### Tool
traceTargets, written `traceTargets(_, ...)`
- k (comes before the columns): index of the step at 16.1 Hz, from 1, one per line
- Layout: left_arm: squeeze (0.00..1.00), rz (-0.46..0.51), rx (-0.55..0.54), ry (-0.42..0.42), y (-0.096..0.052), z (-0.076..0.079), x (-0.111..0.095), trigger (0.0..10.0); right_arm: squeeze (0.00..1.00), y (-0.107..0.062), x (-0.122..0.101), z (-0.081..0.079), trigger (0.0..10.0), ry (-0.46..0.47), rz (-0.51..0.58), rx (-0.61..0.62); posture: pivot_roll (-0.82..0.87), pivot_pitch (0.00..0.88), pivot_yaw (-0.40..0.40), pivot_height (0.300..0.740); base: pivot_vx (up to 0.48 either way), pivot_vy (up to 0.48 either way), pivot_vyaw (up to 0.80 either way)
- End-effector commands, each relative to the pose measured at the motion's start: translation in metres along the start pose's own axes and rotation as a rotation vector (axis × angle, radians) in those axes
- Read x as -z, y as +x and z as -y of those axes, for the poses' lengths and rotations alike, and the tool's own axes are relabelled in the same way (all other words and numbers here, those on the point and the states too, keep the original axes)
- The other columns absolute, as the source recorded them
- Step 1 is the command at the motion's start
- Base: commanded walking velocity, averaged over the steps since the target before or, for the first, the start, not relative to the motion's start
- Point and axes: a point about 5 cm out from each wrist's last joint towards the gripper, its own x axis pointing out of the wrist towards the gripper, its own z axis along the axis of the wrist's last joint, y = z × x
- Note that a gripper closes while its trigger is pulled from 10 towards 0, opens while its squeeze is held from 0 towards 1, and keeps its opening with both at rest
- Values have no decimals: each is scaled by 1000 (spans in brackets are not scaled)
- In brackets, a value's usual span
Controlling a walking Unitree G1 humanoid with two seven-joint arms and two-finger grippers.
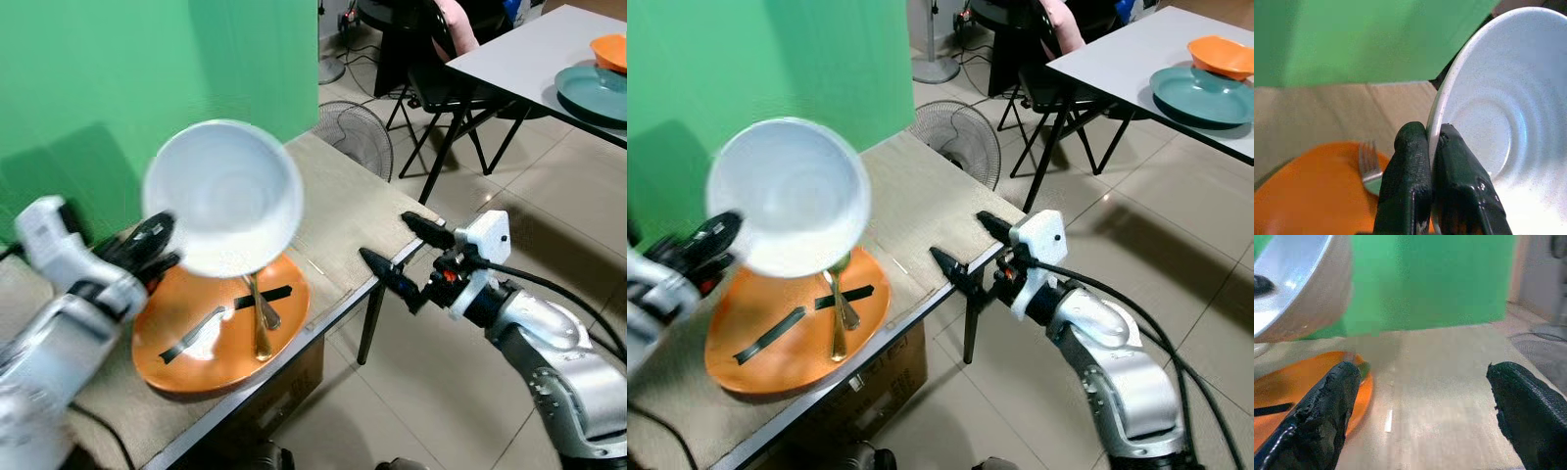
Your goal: Setting the table
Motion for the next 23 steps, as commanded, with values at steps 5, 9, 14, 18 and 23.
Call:
traceTargets(5,0,181,34,219,28,42,-3,0,0,-9,-1,2,10000,10,20,279,-41,46,80,740,0,0,-609)
traceTargets(9,0,190,38,401,32,58,14,10000,0,-19,-1,9,10000,-12,-28,411,-63,35,65,740,0,0,-767)
traceTargets(14,0,175,2,614,18,42,43,10000,0,-24,4,5,10000,-15,-76,460,-93,11,49,740,0,0,-769)
traceTargets(18,0,175,-10,699,19,36,51,10000,0,-21,4,22,10000,-22,-101,555,-114,10,57,740,64,0,-769)
traceTargets(23,0,201,-16,715,20,32,52,10000,0,-21,7,22,10000,-25,-122,559,-117,1,60,740,314,0,-769)
